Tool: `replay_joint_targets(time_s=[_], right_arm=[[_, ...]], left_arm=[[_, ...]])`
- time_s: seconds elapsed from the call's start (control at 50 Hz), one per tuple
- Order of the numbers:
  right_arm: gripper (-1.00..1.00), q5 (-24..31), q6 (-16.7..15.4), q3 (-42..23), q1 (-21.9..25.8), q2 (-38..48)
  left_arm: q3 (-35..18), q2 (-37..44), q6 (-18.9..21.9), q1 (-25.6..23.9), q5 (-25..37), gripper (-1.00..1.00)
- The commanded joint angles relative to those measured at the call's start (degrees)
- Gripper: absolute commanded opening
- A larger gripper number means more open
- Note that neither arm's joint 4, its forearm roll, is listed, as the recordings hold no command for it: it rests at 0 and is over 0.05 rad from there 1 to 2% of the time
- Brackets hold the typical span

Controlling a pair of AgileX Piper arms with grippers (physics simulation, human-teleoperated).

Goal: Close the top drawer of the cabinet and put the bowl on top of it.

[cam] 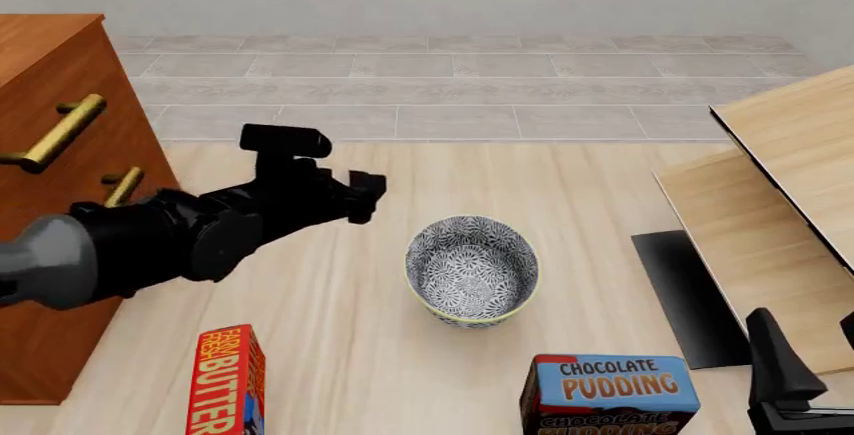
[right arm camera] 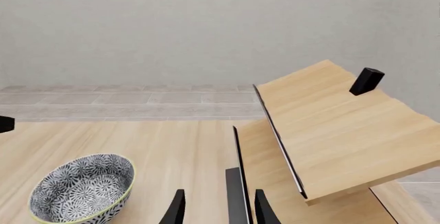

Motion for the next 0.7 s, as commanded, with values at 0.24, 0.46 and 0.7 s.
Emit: replay_joint_targets(time_s=[0.24,0.46,0.7], right_arm=[[1.00,-0.25,0.33,0.07,-0.44,-0.04],[1.00,-0.20,0.39,-0.10,-0.51,-0.05],[1.00,-0.09,0.54,-0.14,-0.70,-0.04]], left_arm=[[-1.98,6.62,-2.17,-1.44,-2.08,1.00],[-3.49,11.44,-4.11,-1.73,-3.19,1.00],[-4.63,15.84,-6.82,-3.95,-4.37,1.00]])
